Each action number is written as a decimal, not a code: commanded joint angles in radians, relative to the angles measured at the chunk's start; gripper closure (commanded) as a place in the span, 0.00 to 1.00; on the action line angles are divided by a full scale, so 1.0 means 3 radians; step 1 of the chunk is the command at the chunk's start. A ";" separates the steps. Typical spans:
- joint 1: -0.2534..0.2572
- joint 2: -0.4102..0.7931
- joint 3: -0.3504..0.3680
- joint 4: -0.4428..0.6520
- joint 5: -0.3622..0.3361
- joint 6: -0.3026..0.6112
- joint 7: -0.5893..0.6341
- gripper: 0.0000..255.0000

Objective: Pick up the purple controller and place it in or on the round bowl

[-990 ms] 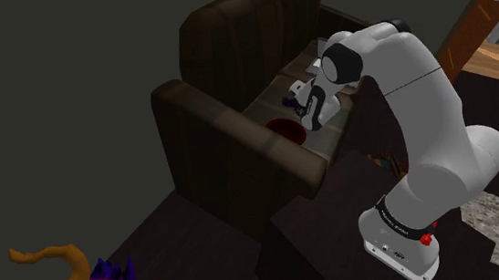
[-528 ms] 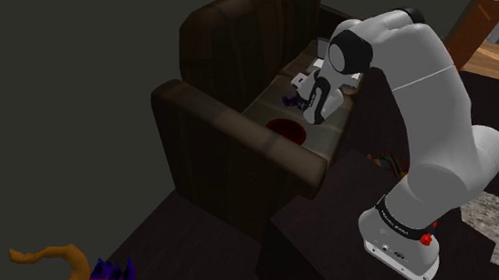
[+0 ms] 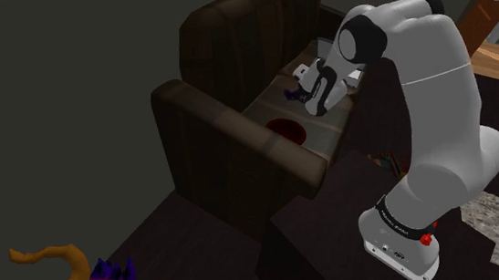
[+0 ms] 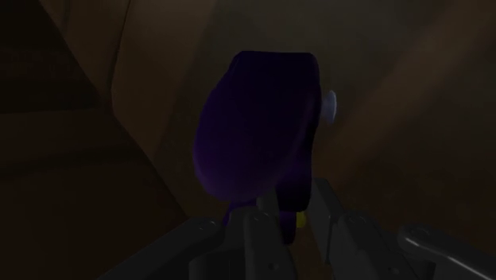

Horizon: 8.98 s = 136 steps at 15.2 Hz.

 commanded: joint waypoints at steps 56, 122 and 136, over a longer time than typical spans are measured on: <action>-0.0499 0.1023 -0.0302 0.0096 -0.1736 0.2207 -0.0736 1.00; 0.1822 -0.1501 -0.1100 -0.2847 -0.0552 0.1739 -0.1611 1.00; 0.1613 -0.0638 -0.0740 -0.2600 -0.0364 0.2346 -0.1410 1.00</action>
